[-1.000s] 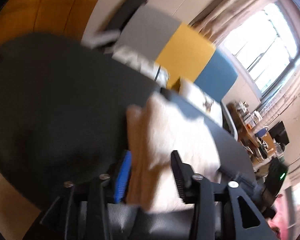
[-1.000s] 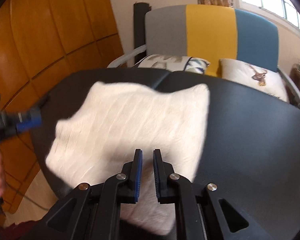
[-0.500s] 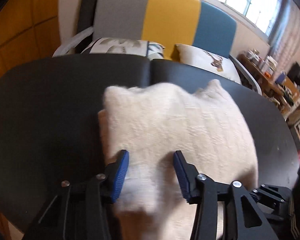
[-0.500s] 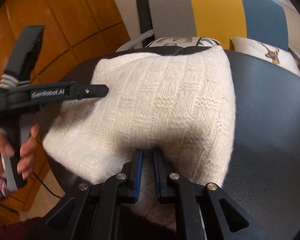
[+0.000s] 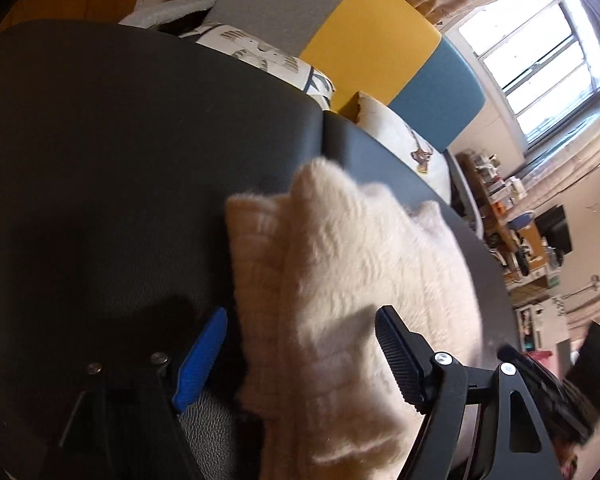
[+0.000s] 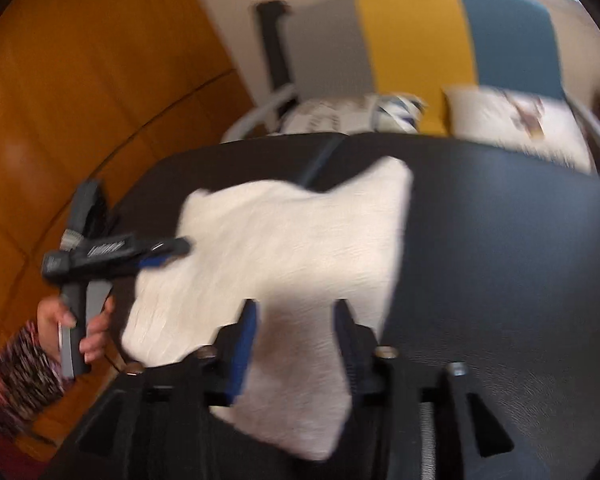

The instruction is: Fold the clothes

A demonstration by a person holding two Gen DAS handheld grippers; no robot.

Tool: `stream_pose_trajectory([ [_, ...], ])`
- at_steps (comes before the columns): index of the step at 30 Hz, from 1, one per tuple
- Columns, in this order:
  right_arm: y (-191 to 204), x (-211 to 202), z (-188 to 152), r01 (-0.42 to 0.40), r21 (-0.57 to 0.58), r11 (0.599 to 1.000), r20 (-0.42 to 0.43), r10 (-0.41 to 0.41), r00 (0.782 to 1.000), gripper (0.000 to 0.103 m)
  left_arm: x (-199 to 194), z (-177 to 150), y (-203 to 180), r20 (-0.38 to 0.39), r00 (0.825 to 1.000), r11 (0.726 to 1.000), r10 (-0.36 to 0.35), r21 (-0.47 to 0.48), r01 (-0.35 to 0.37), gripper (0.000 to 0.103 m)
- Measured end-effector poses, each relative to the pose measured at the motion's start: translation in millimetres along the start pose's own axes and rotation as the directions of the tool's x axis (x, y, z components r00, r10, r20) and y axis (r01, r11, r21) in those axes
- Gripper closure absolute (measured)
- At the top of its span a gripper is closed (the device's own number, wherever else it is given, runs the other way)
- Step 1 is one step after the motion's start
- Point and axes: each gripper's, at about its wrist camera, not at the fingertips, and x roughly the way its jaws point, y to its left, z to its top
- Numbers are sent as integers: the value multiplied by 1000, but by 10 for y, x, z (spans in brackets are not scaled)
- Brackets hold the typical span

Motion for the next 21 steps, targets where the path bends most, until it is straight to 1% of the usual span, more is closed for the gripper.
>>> stream_pose_trajectory([
  [1, -128, 47, 65, -20, 58, 998, -29, 22, 999, 45, 11, 45, 3, -16, 1000, 1000, -1, -6, 1, 23],
  [2, -257, 95, 129, -38, 117, 992, -58, 45, 997, 37, 46, 82, 13, -39, 999, 1000, -8, -12, 8, 23],
  [3, -383, 143, 192, -55, 175, 983, -84, 70, 994, 26, 84, 118, 21, -64, 998, 1000, -22, -19, 21, 22],
  [4, -470, 205, 223, -74, 216, 974, -114, 101, 988, 21, 128, 150, 35, -91, 995, 999, -34, -36, 31, 21],
  [5, -505, 256, 244, -86, 231, 969, -131, 119, 984, 17, 161, 171, 49, -111, 993, 998, -44, -51, 39, 21],
  [7, -574, 355, 286, -108, 261, 959, -164, 154, 974, 17, 198, 194, 81, -131, 989, 996, -63, -73, 53, 20],
  [10, -610, 404, 265, -97, 258, 961, -182, 147, 972, 17, 220, 200, 138, -126, 989, 993, -83, -96, 71, 16],
  [13, -646, 450, 204, -121, 298, 947, -187, 182, 965, 17, 226, 193, 169, -132, 985, 990, -108, -107, 94, 13],
  [14, -670, 476, 198, -127, 310, 942, -187, 192, 963, 17, 240, 202, 184, -137, 983, 987, -122, -117, 106, 11],
  [16, -724, 532, 185, -143, 334, 932, -188, 214, 958, 17, 253, 219, 225, -148, 977, 981, -153, -142, 132, 4],
  [18, -775, 564, 173, -157, 355, 921, -186, 235, 954, 17, 270, 240, 268, -158, 970, 972, -187, -170, 159, 0],
  [21, -777, 627, 177, -163, 361, 918, -203, 248, 947, 17, 297, 274, 337, -158, 964, 960, -215, -214, 179, 0],
])
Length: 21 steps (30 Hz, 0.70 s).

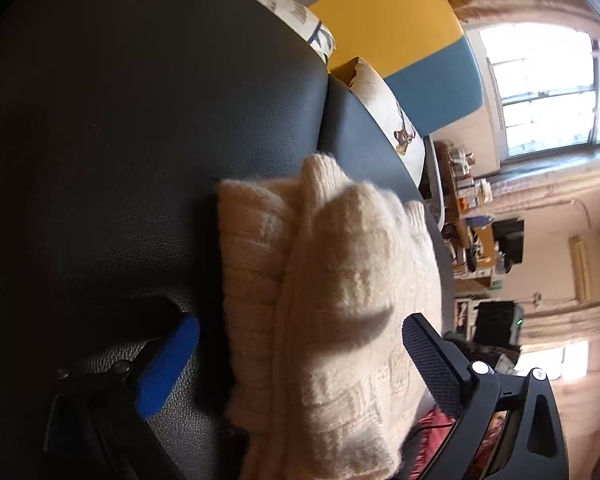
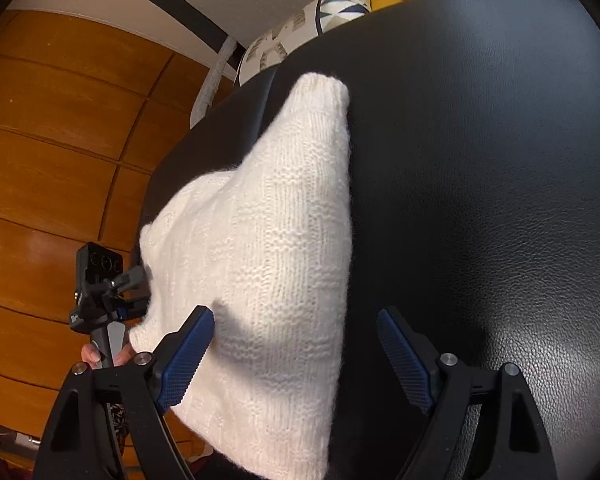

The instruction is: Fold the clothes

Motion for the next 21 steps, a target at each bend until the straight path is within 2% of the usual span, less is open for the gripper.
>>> stream_pose_trajectory([
  [6, -36, 73, 55, -33, 14, 999, -12, 33, 999, 17, 86, 16, -6, -34, 997, 997, -70, -24, 70, 0],
  [12, -102, 161, 87, -83, 53, 995, -29, 85, 996, 17, 159, -3, -102, -70, 996, 998, -53, 34, 55, 0],
  [21, -170, 262, 76, -187, 87, 978, -25, 190, 981, 17, 144, 23, -32, -99, 989, 994, -110, 15, 112, 0],
])
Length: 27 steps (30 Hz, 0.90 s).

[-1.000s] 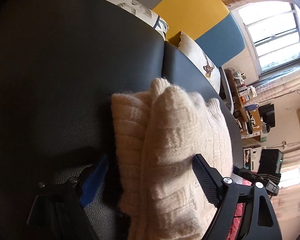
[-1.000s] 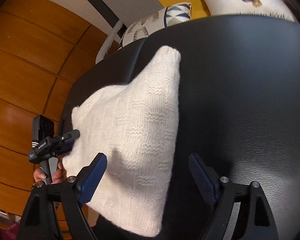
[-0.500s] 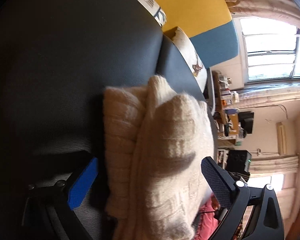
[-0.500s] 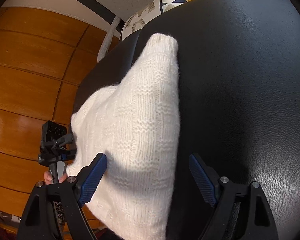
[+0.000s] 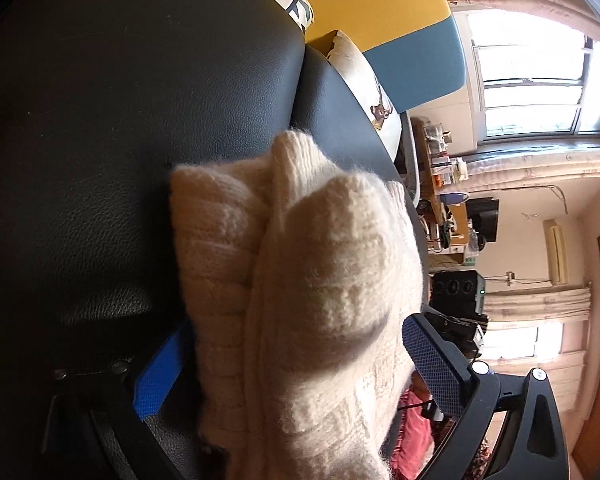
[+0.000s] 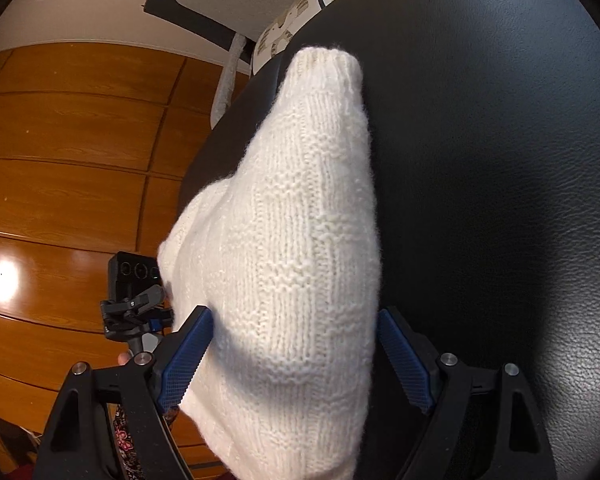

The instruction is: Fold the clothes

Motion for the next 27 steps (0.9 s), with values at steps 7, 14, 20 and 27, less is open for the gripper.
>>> stream_pose_trajectory([
  [7, 81, 84, -25, -9, -40, 999, -21, 8, 1000, 15, 5, -39, -32, 17, 1000, 999, 13, 42, -13, 0],
  [14, 73, 141, -35, -10, -34, 999, -17, 10, 1000, 16, 88, -74, -132, 113, 991, 992, 70, 101, -81, 2],
  [20, 122, 159, -86, 42, -53, 998, 15, -42, 999, 33, 102, -223, -266, 167, 969, 956, 183, 198, -215, 16],
  [27, 339, 122, -119, 126, -88, 988, 45, -123, 991, 51, 99, -311, -215, 195, 968, 973, 159, 133, -186, 54],
])
